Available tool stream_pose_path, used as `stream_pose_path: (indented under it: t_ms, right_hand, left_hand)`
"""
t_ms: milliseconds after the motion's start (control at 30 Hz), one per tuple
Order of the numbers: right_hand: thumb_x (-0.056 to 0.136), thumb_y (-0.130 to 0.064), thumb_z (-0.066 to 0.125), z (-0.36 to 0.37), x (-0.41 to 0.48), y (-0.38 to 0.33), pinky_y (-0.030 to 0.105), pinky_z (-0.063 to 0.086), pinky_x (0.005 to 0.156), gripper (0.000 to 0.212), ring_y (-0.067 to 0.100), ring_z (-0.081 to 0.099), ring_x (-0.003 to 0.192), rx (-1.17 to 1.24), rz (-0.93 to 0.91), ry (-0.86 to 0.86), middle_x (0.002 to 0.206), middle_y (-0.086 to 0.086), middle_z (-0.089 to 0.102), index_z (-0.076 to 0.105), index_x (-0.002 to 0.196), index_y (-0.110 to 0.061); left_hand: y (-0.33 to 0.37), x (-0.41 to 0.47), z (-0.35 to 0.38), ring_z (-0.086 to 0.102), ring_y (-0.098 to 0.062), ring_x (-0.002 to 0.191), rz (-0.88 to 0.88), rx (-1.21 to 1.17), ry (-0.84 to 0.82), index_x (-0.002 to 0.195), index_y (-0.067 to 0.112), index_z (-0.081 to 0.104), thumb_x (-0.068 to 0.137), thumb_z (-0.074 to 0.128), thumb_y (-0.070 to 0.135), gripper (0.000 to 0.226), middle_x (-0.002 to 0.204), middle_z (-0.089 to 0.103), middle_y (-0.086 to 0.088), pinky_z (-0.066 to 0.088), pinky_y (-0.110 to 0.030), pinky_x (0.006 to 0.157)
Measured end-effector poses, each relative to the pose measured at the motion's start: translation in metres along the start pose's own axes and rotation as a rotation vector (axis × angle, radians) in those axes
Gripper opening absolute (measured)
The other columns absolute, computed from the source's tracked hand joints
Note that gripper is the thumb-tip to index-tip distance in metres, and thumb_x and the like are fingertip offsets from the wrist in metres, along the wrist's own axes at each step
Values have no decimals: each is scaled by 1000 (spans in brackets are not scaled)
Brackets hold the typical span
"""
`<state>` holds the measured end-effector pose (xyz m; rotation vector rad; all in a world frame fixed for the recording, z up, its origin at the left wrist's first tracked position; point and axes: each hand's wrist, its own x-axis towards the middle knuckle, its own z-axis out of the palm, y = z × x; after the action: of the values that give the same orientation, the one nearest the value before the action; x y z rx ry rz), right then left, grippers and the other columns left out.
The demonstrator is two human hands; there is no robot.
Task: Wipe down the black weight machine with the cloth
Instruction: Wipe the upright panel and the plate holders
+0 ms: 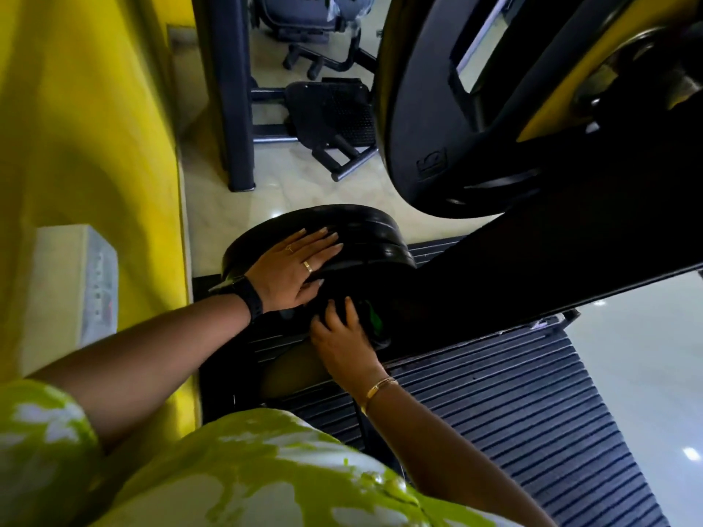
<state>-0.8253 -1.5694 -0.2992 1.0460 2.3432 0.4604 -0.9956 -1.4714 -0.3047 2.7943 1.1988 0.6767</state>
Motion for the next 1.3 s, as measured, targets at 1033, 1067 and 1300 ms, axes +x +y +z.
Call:
stream_pose_path:
  t_ms: [1033,1067,1300]
  right_hand:
    - [80,-31,67,-6,-51,14,66,8,109,34,31,48,131,-46,-19,115,126,1,62,70,114,-28]
    - [80,-33,68,-5,-53,15,66,2,110,37,33,44,134,-46,-7,128,131,2,60,68,116,-28]
    - [65,-38,79,-35,-81,56,57,-10,113,52,39,40,135,70,368,434,141,10,52,69,115,-27]
  left_hand:
    - [24,3,-12,26,-27,144,-222,-39,-126,149,14,35,89,42,38,65,153,36,-11,13,-38,116]
    - [27,3,-11,23,-25,145,-229,-35,-118,149,15,34,91,48,34,63,155,34,-10,11,-38,116]
    - [34,6,-12,4,-13,147,-275,-4,-127,153,21,20,96,56,24,67,161,18,-3,-4,-29,118]
